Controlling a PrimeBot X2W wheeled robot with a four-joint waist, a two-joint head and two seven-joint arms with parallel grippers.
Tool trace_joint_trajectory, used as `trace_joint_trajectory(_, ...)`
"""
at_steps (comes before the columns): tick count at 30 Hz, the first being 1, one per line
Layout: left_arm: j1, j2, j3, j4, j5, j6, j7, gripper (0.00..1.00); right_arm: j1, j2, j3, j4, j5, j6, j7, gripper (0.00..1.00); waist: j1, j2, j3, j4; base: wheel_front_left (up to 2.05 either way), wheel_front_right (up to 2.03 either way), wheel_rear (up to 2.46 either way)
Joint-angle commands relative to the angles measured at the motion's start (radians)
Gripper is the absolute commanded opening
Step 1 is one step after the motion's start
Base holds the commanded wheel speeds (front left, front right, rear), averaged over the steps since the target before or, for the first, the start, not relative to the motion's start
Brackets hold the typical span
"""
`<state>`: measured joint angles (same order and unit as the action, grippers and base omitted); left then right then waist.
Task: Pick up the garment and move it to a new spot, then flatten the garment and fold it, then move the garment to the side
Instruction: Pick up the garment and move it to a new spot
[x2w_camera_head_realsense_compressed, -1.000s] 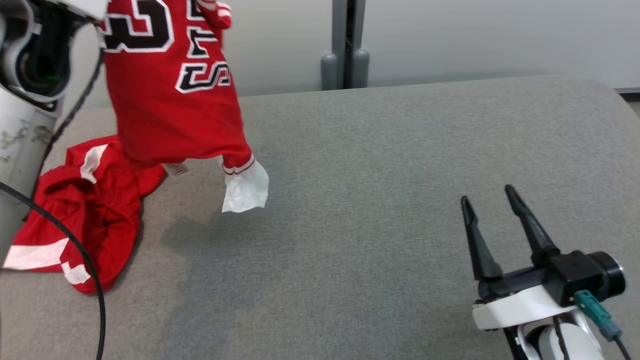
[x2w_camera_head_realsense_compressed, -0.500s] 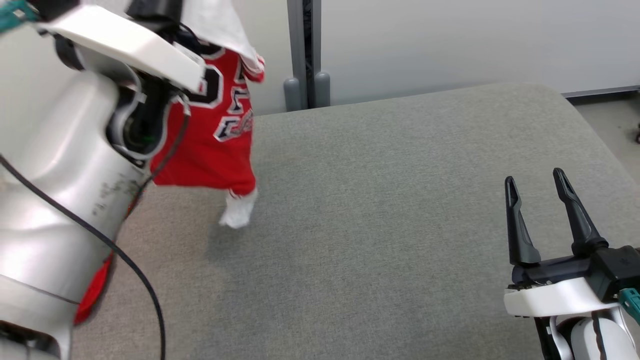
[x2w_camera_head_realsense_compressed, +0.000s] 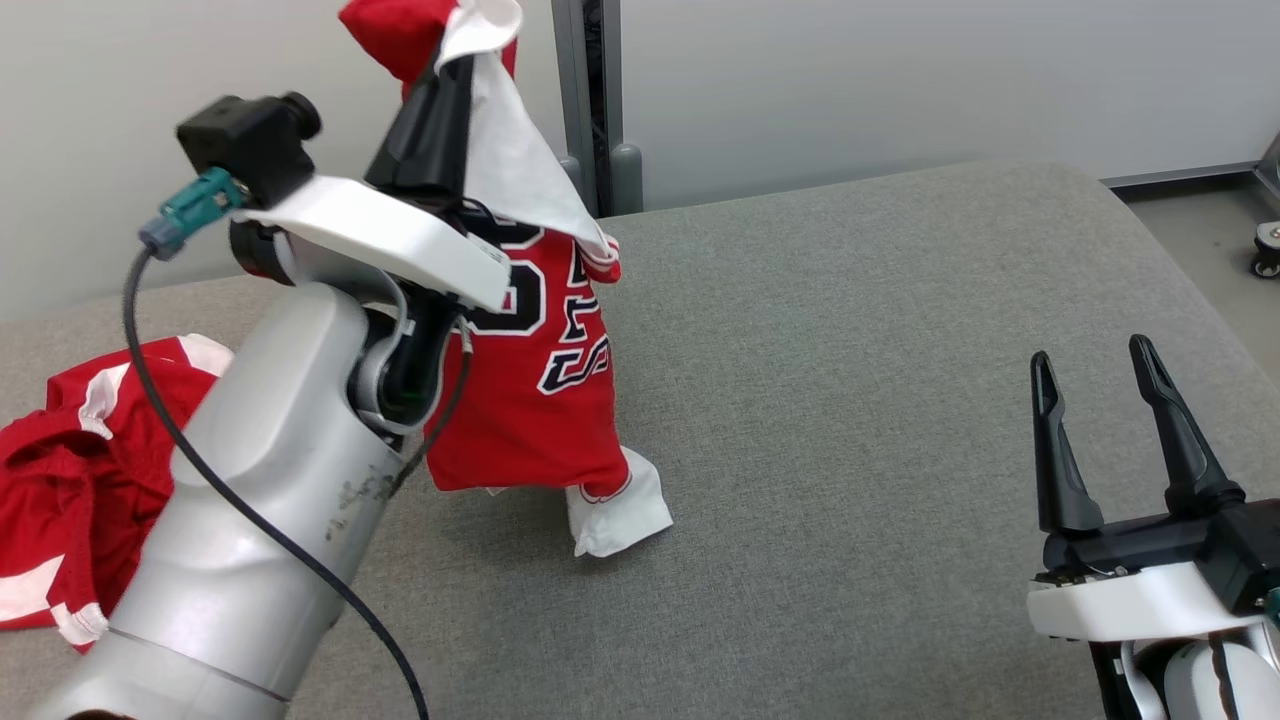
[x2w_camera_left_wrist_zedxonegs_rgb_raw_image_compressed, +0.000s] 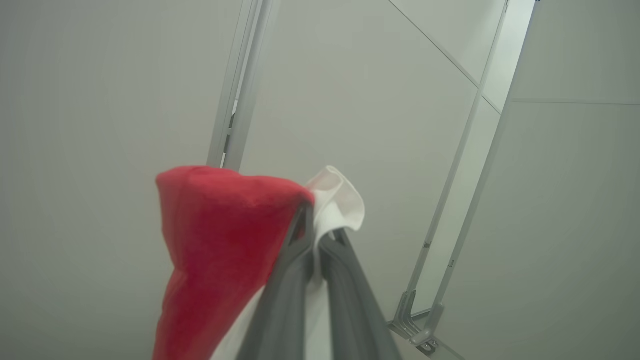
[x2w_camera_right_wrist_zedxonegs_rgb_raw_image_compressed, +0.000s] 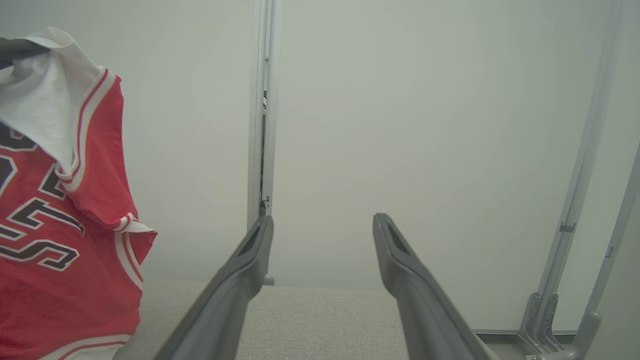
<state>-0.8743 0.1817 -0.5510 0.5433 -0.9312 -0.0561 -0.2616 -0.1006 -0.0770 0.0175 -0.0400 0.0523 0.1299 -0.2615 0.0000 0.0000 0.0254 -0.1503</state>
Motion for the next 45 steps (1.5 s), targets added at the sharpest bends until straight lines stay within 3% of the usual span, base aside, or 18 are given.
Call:
trace_joint_trajectory(1, 0.023, -0.021, 0.012, -0.004, 0.036, -0.001, -0.004, 0.00, 0.009, -0.007, 0.004, 0.000, -0.001, 0.002, -0.006, 1.00, 0.0000, 0.0000, 0.003, -0.001, 0.00, 0.00, 0.00)
trace_joint_trajectory(9, 0.082, -0.115, 0.003, 0.026, 0.154, -0.036, -0.004, 0.00, -0.009, -0.003, 0.023, 0.004, 0.002, 0.002, -0.005, 1.00, 0.0000, 0.0000, 0.043, -0.014, 0.00, 0.00, 0.00)
trace_joint_trajectory(15, 0.077, -0.129, -0.063, 0.003, 0.130, -0.055, -0.004, 0.00, -0.019, 0.002, 0.024, 0.013, 0.002, 0.002, -0.006, 1.00, 0.0000, 0.0000, 0.060, -0.034, 0.00, 0.00, 0.00)
trace_joint_trajectory(19, 0.066, -0.129, -0.147, -0.083, 0.019, -0.054, -0.004, 0.00, -0.026, 0.008, 0.024, 0.019, 0.003, 0.002, -0.006, 1.00, 0.0000, 0.0000, 0.065, -0.050, 0.00, 0.00, 0.00)
trace_joint_trajectory(23, 0.037, -0.128, -0.205, -0.158, -0.069, -0.023, -0.004, 0.00, -0.024, 0.012, 0.025, 0.019, 0.003, 0.002, -0.006, 1.00, 0.0000, 0.0000, 0.071, -0.059, 0.00, 0.00, 0.00)
trace_joint_trajectory(29, -0.013, -0.129, -0.268, -0.237, -0.149, 0.013, -0.004, 0.00, -0.030, 0.018, 0.035, 0.025, 0.001, 0.002, -0.006, 1.00, 0.0000, 0.0000, 0.080, -0.072, 0.00, 0.00, 0.00)
trace_joint_trajectory(34, -0.039, -0.129, -0.305, -0.283, -0.201, 0.017, -0.004, 0.00, -0.037, 0.021, 0.053, 0.036, 0.007, 0.002, -0.006, 1.00, 0.0000, 0.0000, 0.089, -0.083, 0.00, 0.00, 0.00)
trace_joint_trajectory(38, -0.029, -0.128, -0.305, -0.241, -0.194, 0.033, -0.004, 0.00, -0.045, 0.023, 0.064, 0.040, 0.009, 0.002, -0.006, 1.00, 0.0000, 0.0000, 0.096, -0.091, 0.00, 0.00, 0.00)
trace_joint_trajectory(45, 0.016, -0.130, -0.208, 0.006, -0.107, 0.016, -0.004, 0.00, -0.042, 0.024, 0.067, 0.038, 0.013, 0.002, -0.006, 1.00, 0.0000, 0.0000, 0.111, -0.088, 0.00, 0.00, 0.00)
